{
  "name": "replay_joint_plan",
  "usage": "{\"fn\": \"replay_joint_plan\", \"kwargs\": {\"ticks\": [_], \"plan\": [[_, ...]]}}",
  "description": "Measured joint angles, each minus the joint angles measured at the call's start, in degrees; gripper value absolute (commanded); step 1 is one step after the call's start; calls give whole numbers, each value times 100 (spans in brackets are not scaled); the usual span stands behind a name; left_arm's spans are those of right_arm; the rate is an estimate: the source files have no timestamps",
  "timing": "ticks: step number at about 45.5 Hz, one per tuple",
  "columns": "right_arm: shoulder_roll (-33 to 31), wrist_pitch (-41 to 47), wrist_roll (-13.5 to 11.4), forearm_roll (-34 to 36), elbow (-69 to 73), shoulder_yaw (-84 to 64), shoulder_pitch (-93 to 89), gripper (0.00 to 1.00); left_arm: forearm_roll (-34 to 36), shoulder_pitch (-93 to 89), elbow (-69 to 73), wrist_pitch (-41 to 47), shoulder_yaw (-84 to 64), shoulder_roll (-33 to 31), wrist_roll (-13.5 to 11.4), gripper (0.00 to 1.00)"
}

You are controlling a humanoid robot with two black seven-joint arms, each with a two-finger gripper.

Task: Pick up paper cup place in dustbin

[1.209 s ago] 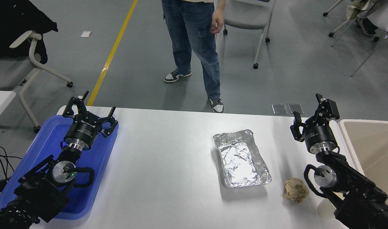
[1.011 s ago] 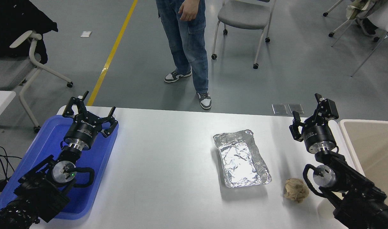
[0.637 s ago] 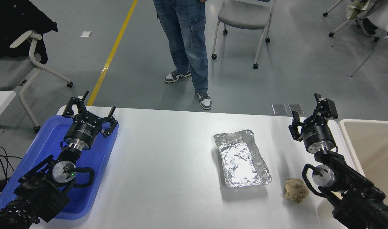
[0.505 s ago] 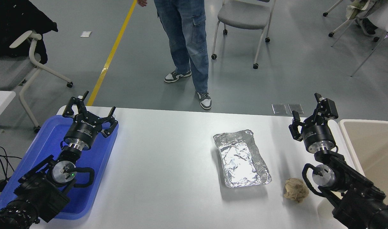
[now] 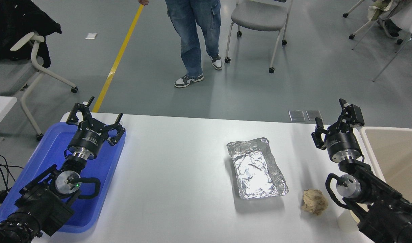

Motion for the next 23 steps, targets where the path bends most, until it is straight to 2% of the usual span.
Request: {"fn": "replay_joint_plan", "kwargs": {"ticks": [12, 23], "plan": [[-1063, 37, 3, 134, 92, -2030, 796, 100, 1, 1, 0, 2, 0, 0, 0, 100], [-1703, 61, 3, 186, 136, -5324, 2477, 100, 1, 1, 0, -2, 0, 0, 0, 100]]}}
